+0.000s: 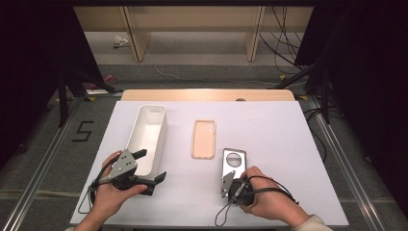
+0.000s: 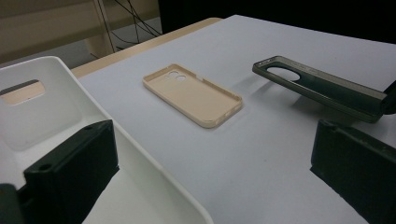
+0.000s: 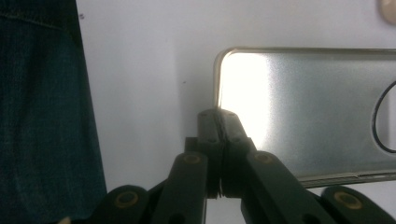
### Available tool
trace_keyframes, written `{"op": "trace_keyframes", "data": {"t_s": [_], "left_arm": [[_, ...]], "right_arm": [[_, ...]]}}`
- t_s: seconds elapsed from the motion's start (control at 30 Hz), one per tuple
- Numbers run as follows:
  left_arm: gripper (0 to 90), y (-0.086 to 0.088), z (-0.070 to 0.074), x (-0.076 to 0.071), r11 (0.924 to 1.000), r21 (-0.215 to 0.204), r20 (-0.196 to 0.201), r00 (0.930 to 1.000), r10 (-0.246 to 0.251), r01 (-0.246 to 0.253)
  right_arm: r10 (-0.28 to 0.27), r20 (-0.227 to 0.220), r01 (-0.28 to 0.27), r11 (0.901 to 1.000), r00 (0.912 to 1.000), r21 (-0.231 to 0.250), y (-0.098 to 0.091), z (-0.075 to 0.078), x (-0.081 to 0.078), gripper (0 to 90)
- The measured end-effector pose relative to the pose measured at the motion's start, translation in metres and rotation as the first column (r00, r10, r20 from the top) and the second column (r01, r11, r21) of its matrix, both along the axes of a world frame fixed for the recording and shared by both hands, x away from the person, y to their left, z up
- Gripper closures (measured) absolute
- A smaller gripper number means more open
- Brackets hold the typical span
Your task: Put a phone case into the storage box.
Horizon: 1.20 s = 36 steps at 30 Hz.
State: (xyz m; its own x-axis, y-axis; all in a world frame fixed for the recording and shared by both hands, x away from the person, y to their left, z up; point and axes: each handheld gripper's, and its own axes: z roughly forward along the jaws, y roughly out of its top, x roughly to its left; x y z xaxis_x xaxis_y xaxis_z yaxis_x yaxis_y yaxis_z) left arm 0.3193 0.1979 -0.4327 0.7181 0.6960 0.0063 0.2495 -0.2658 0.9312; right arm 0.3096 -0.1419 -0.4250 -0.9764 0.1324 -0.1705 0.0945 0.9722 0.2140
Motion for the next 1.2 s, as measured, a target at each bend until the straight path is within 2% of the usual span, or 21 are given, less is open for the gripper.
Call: {"op": "trace_keyframes", "data": {"t_s": [0.07,0.17,0.2,0.23,0.27,0.33,0.37,0.4,0.57,0.6,0.63,0.7,0.73,0.77,0.87,0.93,0.97,1.03,1.13,1.2], "left_arm": [[0.2,0.000,0.000,0.000,1.0000,0.000,0.000,1.0000,0.000,0.000],[0.3,0.000,0.000,0.000,1.0000,0.000,0.000,1.0000,0.001,-0.001],[0.3,0.000,0.000,0.000,1.0000,-0.001,0.001,1.0000,0.001,-0.001],[0.4,0.000,0.000,0.000,1.0000,-0.001,0.001,1.0000,0.001,-0.001],[0.4,0.000,0.000,0.000,1.0000,0.000,0.001,1.0000,0.000,0.000],[0.4,0.000,0.000,0.000,1.0000,0.001,0.001,1.0000,0.000,0.000],[0.4,0.000,0.000,0.000,1.0000,0.001,0.001,1.0000,0.000,0.000],[0.5,0.000,0.000,0.000,1.0000,0.001,0.001,1.0000,0.000,0.000],[0.7,0.000,0.000,0.000,1.0000,0.001,0.001,1.0000,0.000,0.000],[0.8,0.000,0.000,0.000,1.0000,0.002,0.002,1.0000,0.002,-0.002],[1.3,0.000,0.000,0.000,1.0000,0.004,0.002,1.0000,0.003,-0.003],[1.6,0.000,0.000,0.000,1.0000,0.004,0.003,1.0000,0.006,-0.006],[1.7,-0.001,0.001,0.000,1.0000,0.005,0.004,1.0000,0.005,-0.005],[1.9,-0.001,0.001,0.000,1.0000,0.005,0.004,1.0000,0.007,-0.007],[2.2,-0.003,0.001,0.001,1.0000,0.006,0.004,1.0000,0.005,-0.005],[2.9,-0.005,0.002,0.001,0.9999,0.009,0.004,1.0000,0.009,-0.009],[3.5,-0.007,0.004,0.001,0.9993,0.020,-0.005,0.9995,0.031,-0.031],[4.4,-0.008,0.005,0.001,0.9988,0.022,-0.009,0.9990,0.045,-0.045],[6.8,-0.013,0.011,0.001,0.9975,0.009,-0.032,0.9970,0.070,-0.070],[7.4,-0.014,0.014,0.002,0.9975,-0.002,-0.041,0.9967,0.071,-0.071]], "right_arm": [[0.008,0.017,-0.009,0.9992,0.9998,0.038,-0.001,0.001,0.000,89.5],[0.012,0.029,-0.013,0.9980,0.9995,0.061,-0.001,0.003,0.000,89.5],[0.022,0.032,-0.025,0.9955,0.9992,0.092,-0.002,0.003,0.002,89.4],[0.022,0.032,-0.025,0.9955,0.9992,0.092,-0.002,0.003,0.002,89.4],[0.020,0.048,-0.026,0.9923,0.9986,0.121,-0.003,0.002,0.002,89.5],[0.021,0.046,-0.027,0.9908,0.9987,0.133,-0.004,0.002,0.003,89.4],[0.016,0.062,-0.026,0.9859,0.9979,0.166,-0.005,0.003,0.004,89.4],[0.020,0.056,-0.029,0.9837,0.9983,0.178,-0.005,0.003,0.004,89.4],[0.010,0.078,-0.027,0.9755,0.9969,0.218,-0.008,0.004,0.005,89.4],[0.022,0.077,-0.039,0.9732,0.9968,0.227,-0.008,0.004,0.007,89.4],[0.023,0.078,-0.041,0.9678,0.9967,0.248,-0.010,0.003,0.007,89.4],[0.020,0.079,-0.040,0.9655,0.9967,0.257,-0.010,0.002,0.007,89.4],[0.027,0.079,-0.048,0.9570,0.9965,0.286,-0.012,0.002,0.009,89.4],[0.023,0.080,-0.046,0.9529,0.9965,0.300,-0.013,0.002,0.010,89.4],[0.026,0.086,-0.052,0.9460,0.9960,0.320,-0.014,0.001,0.011,89.4],[0.019,0.094,-0.052,0.9328,0.9954,0.357,-0.015,0.000,0.013,89.4],[0.018,0.096,-0.053,0.9288,0.9952,0.367,-0.016,0.000,0.013,89.4],[0.023,0.093,-0.056,0.9262,0.9954,0.373,-0.016,0.000,0.014,89.5],[0.025,0.111,-0.067,0.9149,0.9936,0.398,-0.015,-0.001,0.015,89.5],[0.027,0.111,-0.070,0.9142,0.9934,0.399,-0.014,-0.001,0.015,89.4]]}}
